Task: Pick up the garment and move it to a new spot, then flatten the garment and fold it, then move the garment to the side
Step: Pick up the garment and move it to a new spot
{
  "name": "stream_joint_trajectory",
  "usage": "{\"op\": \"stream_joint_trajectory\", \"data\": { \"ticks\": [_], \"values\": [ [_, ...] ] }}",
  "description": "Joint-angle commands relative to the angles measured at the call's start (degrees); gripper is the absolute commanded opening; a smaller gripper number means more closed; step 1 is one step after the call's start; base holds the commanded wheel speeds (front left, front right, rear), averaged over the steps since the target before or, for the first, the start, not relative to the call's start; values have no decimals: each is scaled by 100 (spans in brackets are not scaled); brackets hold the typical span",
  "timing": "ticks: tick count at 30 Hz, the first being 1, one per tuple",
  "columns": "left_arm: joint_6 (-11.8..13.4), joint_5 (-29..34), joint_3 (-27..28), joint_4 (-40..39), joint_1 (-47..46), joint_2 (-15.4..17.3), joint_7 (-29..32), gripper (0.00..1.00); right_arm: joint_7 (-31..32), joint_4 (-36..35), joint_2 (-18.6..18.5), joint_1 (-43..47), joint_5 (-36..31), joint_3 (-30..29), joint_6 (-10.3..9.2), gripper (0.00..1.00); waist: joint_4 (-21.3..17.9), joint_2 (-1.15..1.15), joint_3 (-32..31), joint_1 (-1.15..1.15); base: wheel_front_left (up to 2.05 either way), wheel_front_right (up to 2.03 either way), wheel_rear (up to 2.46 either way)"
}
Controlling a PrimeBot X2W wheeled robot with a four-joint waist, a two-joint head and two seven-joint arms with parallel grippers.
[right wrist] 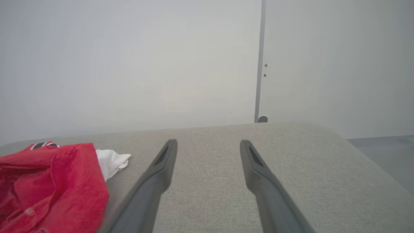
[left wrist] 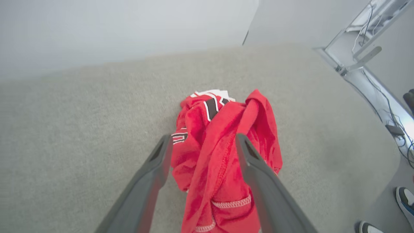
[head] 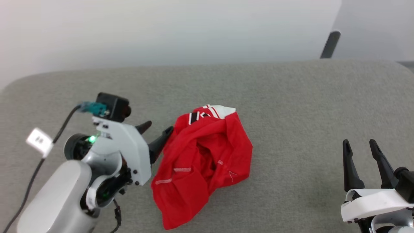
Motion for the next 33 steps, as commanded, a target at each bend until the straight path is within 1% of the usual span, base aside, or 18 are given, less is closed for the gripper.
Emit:
{"op": "stream_joint_trajectory", "data": {
  "ticks": [1, 2, 3, 5, 11, 15, 21, 27, 33],
  "values": [
    [-60, 39, 122, -38, 254, 22, -337, 100, 29, -45, 10, 132, -50, 34, 2, 100, 279, 0, -298, 0, 0, 0, 0],
    [-89, 69, 181, -71, 334, 32, -532, 100, 48, -56, 11, 153, -51, 52, 2, 100, 317, 0, -345, 0, 0, 0, 0],
    [-89, 69, 181, -71, 334, 32, -532, 100, 48, -56, 11, 153, -51, 52, 2, 100, 317, 0, -345, 0, 0, 0, 0],
    [-129, 75, 299, -110, 505, 11, -907, 100, 68, -84, 10, 187, -61, 78, 3, 100, 388, 0, -433, 0, 0, 0, 0],
    [-294, 258, 654, -145, 1015, 92, -2073, 100, 76, -131, 10, 315, -90, 144, 2, 100, 514, 0, -569, 0, 0, 0, 0],
    [-378, 414, 858, -91, 1339, 141, -2818, 100, 69, -135, 10, 355, -90, 178, 2, 100, 524, 0, -617, 0, 0, 0, 0],
    [-490, 470, 1132, 162, 1837, 167, -3712, 100, -19, -115, 11, 438, -145, 137, 2, 100, 488, 0, -663, 0, 0, 0, 0],
    [-583, 592, 1265, 479, 2270, 237, -4341, 100, -104, -81, 11, 497, -173, 22, 2, 100, 394, 0, -705, 0, 0, 0, 0],
    [-652, 624, 1379, 764, 2499, 170, -4662, 100, -161, -32, 11, 618, -157, -154, 2, 100, 335, 0, -741, 0, 0, 0, 0]
  ]
}}
